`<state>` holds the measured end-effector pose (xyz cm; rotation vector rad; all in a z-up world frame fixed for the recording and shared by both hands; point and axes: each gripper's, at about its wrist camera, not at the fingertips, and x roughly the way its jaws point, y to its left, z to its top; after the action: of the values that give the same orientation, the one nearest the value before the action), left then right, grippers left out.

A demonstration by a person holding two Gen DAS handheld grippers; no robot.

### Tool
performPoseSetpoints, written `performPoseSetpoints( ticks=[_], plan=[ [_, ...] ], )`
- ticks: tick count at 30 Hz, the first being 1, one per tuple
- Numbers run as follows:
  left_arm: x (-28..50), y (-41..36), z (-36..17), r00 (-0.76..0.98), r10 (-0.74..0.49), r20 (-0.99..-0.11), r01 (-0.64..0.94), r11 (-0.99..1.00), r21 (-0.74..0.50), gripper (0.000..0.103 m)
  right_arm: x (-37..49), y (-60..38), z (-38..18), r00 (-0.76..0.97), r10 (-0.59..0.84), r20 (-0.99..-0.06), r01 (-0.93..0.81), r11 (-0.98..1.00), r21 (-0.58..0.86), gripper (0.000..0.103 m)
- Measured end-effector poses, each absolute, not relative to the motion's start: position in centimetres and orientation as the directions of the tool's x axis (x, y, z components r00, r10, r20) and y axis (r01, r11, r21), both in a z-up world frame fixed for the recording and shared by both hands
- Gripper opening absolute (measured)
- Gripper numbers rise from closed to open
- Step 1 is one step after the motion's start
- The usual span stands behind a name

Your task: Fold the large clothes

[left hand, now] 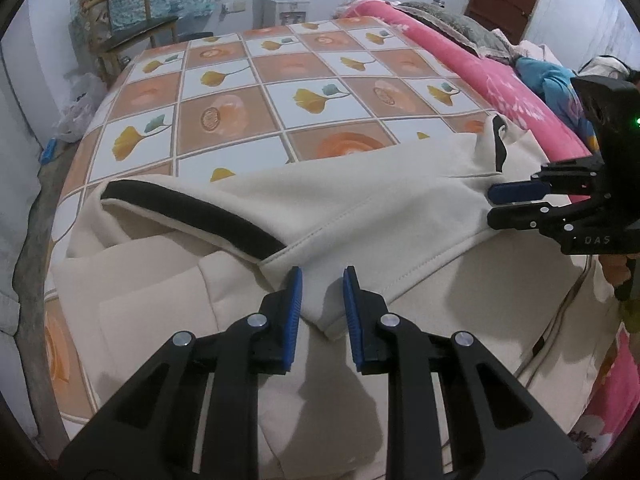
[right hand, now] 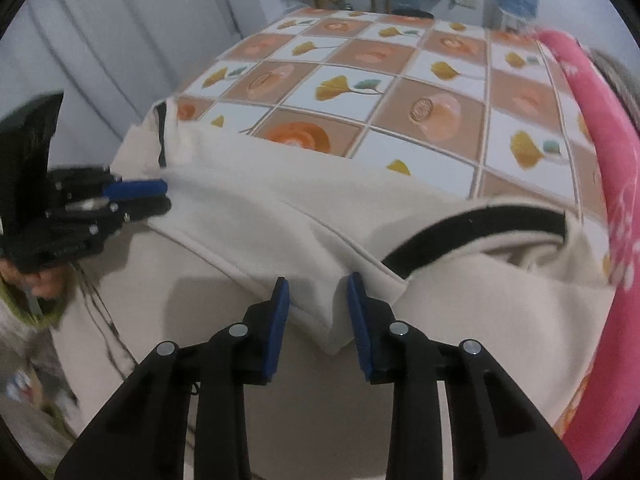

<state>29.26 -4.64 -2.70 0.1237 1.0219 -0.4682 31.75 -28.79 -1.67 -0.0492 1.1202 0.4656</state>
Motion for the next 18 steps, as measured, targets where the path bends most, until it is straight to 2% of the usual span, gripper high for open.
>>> performPoseSetpoints(
  ticks=[1, 4, 8, 9, 10, 15, 18],
  plan=[
    [29.3, -4.6, -2.5, 0.423, -0.309, -0.852, 0.415, 0.902, -0.122, 0.021, 31.7, -28.8, -1.5, 0.348, 0.325, -0.88, -0.367, 0.911, 0.191, 0.028],
    [28.6, -3.6, -0.9, 0.428, -0.281, -0.859, 0.355, 0.926, -0.126, 0.031, 30.2, -28.3, -0.1, 0.361, 0.254, -0.897, -0.319, 0.938, 0.137, 0.029],
    [25.5, 0.1, 2.3, 0.478, -0.334, -0.813, 0.311, 0.929, -0.199, 0.036, 26.1, -28.6, 2.9, 0.41, 0.253, -0.876, -0.326, 0.938, 0.118, 0.031],
    [24.5, 1.1, 3.0, 0.496, -0.337, -0.8, 0.298, 0.932, -0.208, 0.037, 25.1, -28.7, 3.5, 0.425, 0.246, -0.871, -0.328, 0.939, 0.105, 0.034],
    [23.0, 2.5, 3.7, 0.516, -0.342, -0.785, 0.283, 0.933, -0.221, 0.038, 23.6, -28.7, 4.2, 0.443, 0.244, -0.863, -0.335, 0.938, 0.094, 0.043],
    [16.9, 7.5, 4.1, 0.566, -0.33, -0.755, 0.226, 0.943, -0.243, 0.044, 17.5, -27.8, 5.4, 0.491, 0.3, -0.818, -0.381, 0.918, 0.108, 0.07],
    [13.6, 9.4, 2.8, 0.57, -0.322, -0.756, 0.195, 0.947, -0.255, 0.046, 14.4, -26.7, 3.9, 0.489, 0.327, -0.808, -0.397, 0.909, 0.127, 0.074]
  ],
)
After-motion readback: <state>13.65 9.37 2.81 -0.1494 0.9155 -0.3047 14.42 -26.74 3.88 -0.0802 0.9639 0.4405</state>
